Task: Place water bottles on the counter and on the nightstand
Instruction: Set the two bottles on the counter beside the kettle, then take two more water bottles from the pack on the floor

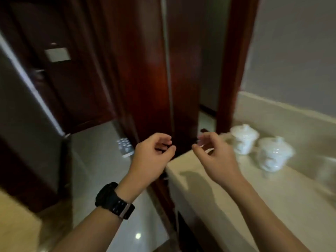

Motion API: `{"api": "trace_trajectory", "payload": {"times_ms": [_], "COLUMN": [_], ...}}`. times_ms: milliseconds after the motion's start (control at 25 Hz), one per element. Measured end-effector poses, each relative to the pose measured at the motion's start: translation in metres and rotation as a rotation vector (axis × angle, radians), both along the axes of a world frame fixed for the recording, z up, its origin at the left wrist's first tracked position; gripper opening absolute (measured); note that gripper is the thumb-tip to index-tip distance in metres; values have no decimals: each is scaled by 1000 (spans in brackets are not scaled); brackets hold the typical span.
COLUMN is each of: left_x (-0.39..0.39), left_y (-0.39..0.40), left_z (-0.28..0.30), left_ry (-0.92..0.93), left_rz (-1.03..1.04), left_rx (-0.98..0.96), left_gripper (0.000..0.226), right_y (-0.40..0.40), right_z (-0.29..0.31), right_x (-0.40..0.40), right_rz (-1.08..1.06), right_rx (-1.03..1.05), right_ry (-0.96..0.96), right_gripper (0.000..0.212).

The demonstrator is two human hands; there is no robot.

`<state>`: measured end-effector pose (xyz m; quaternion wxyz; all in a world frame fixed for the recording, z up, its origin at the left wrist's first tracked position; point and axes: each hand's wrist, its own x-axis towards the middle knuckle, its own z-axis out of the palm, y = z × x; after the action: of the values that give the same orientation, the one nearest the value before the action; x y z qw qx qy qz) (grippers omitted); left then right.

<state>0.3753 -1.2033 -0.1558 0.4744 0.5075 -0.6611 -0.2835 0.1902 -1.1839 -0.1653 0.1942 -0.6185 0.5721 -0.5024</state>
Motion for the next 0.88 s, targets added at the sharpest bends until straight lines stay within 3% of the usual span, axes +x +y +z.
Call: {"api": "trace_trajectory", "payload": {"times_ms": [160,280,440,600,880], "left_x": [128,218,330,406,487], "left_y": [-2,-17,-64,-129,-287], "left_z": [6,4,7,5,-10], "left_ry": [-44,-98,-107,-137,-109], "left_rz": [278,415,523,502,464], "left_rx": [-12,-31,-39,-17,45], "left_gripper": [36,42,38,31,19], "right_y": [-54,-101,-171,-240,-389], "right_z": [19,24,27,29,15], "right_x": [95,172,275,353,416], "right_rz": [232,338,402,419,375], "right_rx": [45,9,-41,-50,12], "right_ry": [218,286,298,295,229], "right_gripper": [51,58,53,44,29]}}
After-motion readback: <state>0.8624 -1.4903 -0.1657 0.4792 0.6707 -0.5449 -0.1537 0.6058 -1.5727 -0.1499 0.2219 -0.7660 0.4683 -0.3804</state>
